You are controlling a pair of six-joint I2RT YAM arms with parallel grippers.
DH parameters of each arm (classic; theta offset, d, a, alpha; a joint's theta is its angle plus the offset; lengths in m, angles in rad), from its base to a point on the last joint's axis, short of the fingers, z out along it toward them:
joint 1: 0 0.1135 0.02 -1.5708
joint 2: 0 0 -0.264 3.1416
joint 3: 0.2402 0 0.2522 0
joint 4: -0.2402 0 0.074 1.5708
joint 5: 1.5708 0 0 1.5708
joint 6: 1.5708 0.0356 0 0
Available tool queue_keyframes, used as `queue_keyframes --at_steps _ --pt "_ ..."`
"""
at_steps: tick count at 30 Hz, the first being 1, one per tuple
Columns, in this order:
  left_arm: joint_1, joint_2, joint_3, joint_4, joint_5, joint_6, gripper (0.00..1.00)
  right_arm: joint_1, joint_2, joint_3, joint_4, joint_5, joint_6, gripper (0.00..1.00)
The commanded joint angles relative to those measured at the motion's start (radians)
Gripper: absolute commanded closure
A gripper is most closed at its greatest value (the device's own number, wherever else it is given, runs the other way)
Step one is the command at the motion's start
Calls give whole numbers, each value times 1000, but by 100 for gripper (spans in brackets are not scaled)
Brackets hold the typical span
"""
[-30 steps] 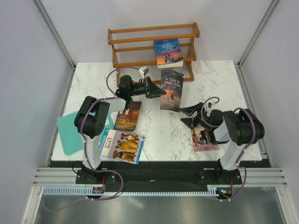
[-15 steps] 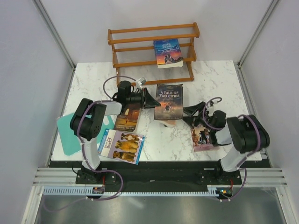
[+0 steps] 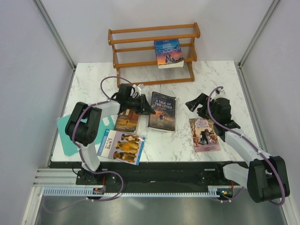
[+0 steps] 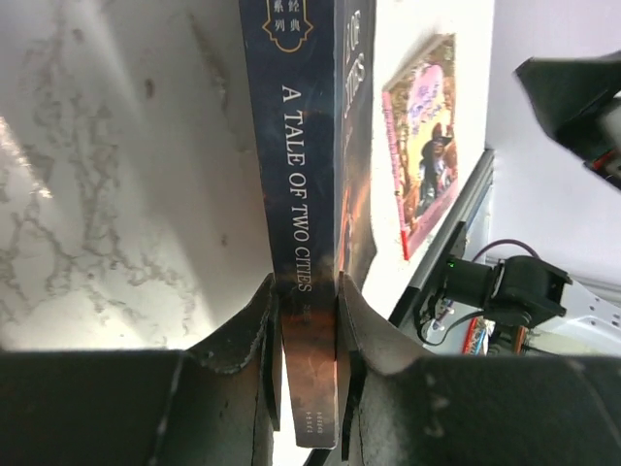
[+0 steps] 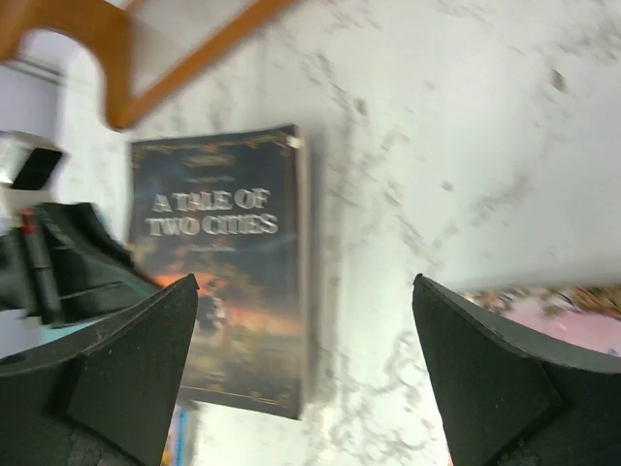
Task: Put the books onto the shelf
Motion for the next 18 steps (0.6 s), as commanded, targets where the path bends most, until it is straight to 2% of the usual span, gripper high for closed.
queue_keyframes --at_steps 1,6,11,18 --pt "-2 44 46 -29 -27 64 98 82 64 11 -183 191 -119 2" --pt "-1 61 41 -61 -88 70 98 174 141 21 -148 267 -107 2" --pt "-2 81 47 -64 -114 73 98 208 291 58 2 141 -50 2" --pt "-7 89 41 -89 -128 66 98 292 429 144 84 100 -12 4"
